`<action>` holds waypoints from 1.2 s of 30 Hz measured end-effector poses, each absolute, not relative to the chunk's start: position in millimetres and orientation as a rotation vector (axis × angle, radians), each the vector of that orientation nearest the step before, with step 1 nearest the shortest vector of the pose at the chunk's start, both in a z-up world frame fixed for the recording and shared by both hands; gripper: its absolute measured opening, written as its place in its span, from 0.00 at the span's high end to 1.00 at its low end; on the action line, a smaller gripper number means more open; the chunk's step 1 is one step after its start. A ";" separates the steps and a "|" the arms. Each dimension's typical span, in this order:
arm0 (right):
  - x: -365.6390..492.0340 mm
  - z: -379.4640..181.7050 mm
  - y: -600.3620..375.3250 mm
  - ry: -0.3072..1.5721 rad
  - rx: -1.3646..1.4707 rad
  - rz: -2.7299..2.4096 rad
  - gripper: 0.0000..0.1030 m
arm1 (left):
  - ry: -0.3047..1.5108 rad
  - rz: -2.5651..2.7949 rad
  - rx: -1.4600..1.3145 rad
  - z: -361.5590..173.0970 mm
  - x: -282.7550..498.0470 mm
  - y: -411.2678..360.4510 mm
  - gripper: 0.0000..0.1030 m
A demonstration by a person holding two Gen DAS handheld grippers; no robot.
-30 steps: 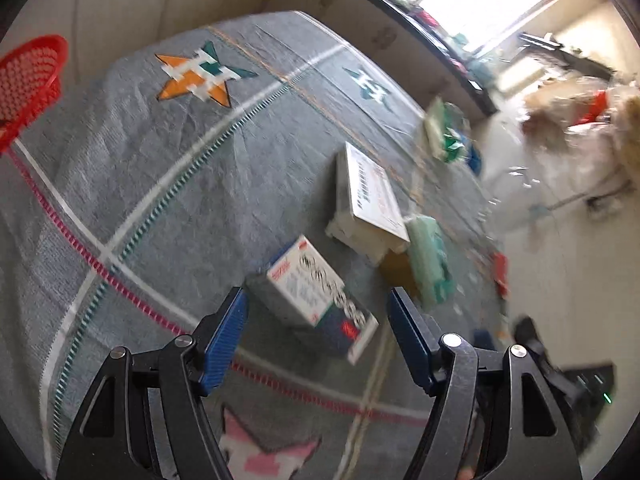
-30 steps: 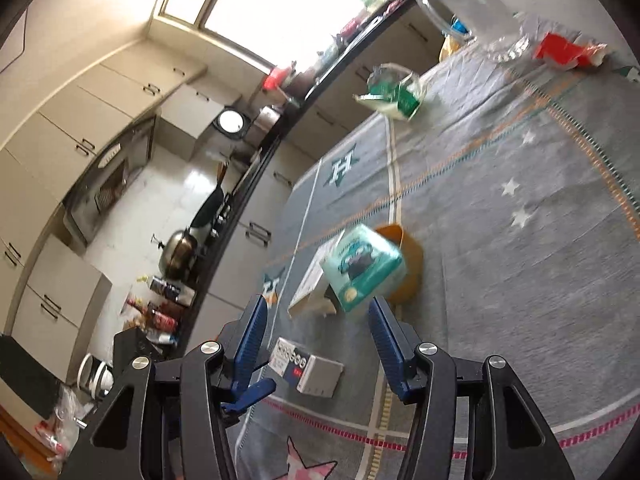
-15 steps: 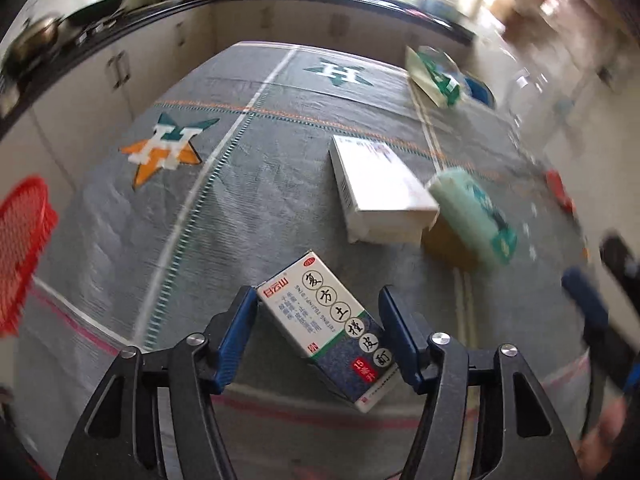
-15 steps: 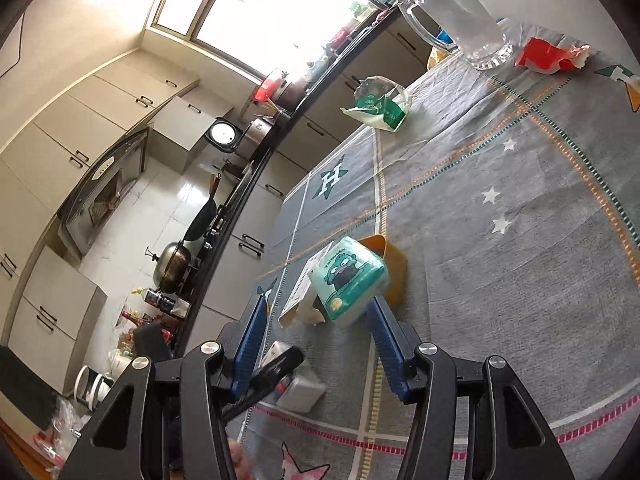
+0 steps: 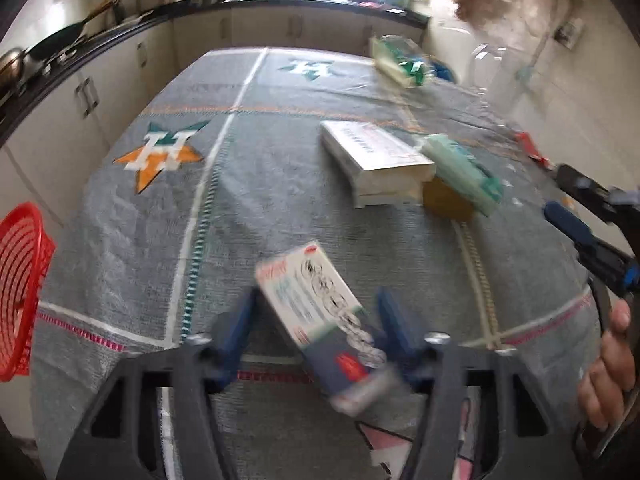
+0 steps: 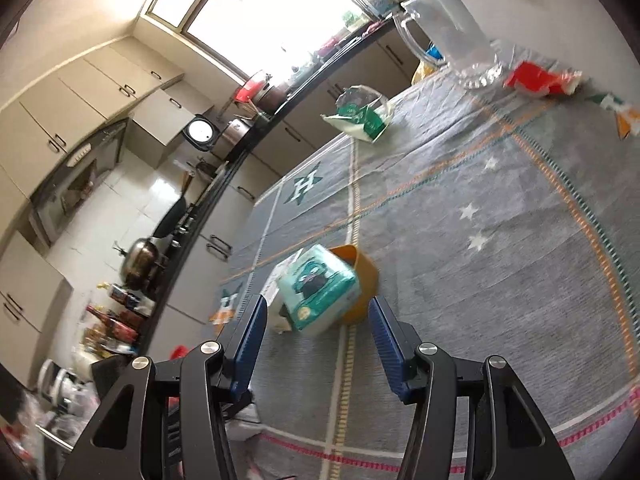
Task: Collect trash
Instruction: 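Grasp the white-blue medicine box with the left gripper while the right grasps the teal tissue pack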
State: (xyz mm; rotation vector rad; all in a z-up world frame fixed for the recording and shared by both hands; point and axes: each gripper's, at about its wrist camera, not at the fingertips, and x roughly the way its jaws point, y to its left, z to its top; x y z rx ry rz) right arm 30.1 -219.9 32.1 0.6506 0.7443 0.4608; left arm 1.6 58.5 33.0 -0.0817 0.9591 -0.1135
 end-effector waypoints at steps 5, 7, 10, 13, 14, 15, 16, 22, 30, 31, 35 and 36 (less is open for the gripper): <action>30.6 54.1 -208.1 0.754 0.506 0.446 0.40 | 0.904 -0.158 -0.091 33.1 -4.8 72.1 0.65; 36.6 65.7 -197.4 0.770 0.404 0.455 0.34 | 0.882 -0.164 -0.111 32.3 -5.6 80.8 0.65; 47.6 74.0 -178.7 0.780 0.278 0.441 0.34 | 0.875 -0.169 -0.137 30.2 -3.0 89.8 0.64; 64.2 67.6 -154.2 0.821 0.159 0.449 0.34 | 0.873 -0.173 -0.137 29.3 -3.8 90.1 0.60; 67.3 64.4 -148.6 0.826 0.128 0.442 0.34 | 0.875 -0.170 -0.134 28.8 -3.6 90.4 0.60; 71.7 59.6 -141.5 0.834 0.091 0.440 0.34 | 0.883 -0.157 -0.120 26.2 -2.2 88.8 0.60; 74.8 55.3 -138.8 0.838 0.074 0.437 0.34 | 0.891 -0.143 -0.107 22.6 -0.4 88.3 0.61; 78.5 41.5 -131.8 0.835 0.024 0.445 0.34 | 0.882 -0.152 -0.149 21.7 3.9 96.6 0.67; 69.8 33.7 -115.5 0.804 -0.093 0.430 0.34 | 0.861 -0.127 -0.161 21.2 2.8 98.4 0.67; 69.8 33.0 -114.9 0.804 -0.098 0.434 0.34 | 0.862 -0.128 -0.160 21.1 2.8 98.5 0.67; 70.2 30.2 -117.3 0.804 -0.085 0.438 0.41 | 0.867 -0.126 -0.156 19.8 3.2 97.2 0.67; 69.0 30.3 -117.7 0.801 -0.089 0.435 0.43 | 0.866 -0.126 -0.156 19.8 3.3 97.2 0.67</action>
